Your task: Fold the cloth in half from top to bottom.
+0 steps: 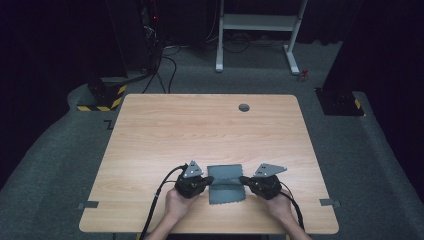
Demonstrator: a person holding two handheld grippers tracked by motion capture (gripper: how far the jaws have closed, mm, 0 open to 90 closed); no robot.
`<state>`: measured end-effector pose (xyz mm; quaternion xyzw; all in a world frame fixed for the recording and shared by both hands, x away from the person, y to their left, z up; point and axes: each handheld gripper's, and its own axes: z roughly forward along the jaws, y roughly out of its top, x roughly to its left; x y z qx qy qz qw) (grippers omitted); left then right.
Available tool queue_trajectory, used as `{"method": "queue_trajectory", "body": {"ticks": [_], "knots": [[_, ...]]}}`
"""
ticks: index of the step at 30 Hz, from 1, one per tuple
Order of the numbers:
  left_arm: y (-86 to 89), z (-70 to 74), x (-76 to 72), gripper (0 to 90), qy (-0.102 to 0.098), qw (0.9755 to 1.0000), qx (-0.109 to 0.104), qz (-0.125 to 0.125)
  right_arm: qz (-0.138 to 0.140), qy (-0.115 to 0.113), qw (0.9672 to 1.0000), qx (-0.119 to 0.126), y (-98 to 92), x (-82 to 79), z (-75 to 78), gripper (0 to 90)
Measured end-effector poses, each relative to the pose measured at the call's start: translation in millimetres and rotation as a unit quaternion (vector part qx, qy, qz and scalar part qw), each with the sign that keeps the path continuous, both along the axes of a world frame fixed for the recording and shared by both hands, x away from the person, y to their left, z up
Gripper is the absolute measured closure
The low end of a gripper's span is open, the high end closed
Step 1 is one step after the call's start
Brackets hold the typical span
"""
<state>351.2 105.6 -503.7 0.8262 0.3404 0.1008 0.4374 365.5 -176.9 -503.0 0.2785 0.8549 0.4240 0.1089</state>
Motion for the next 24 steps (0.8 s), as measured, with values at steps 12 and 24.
{"method": "queue_trajectory", "body": {"ticks": [12,24], "knots": [[-4.0,-9.3,-9.0,89.1,0.002,0.9999,0.013,-0.011,0.002,0.006,0.9999,-0.008,-1.7,-7.8,-10.0,88.7],[-0.6,-6.6,-20.8,82.8,0.020,0.9992,-0.006,-0.035,0.004,0.009,0.9999,0.009,-13.2,-13.0,-3.5,81.4]]}}
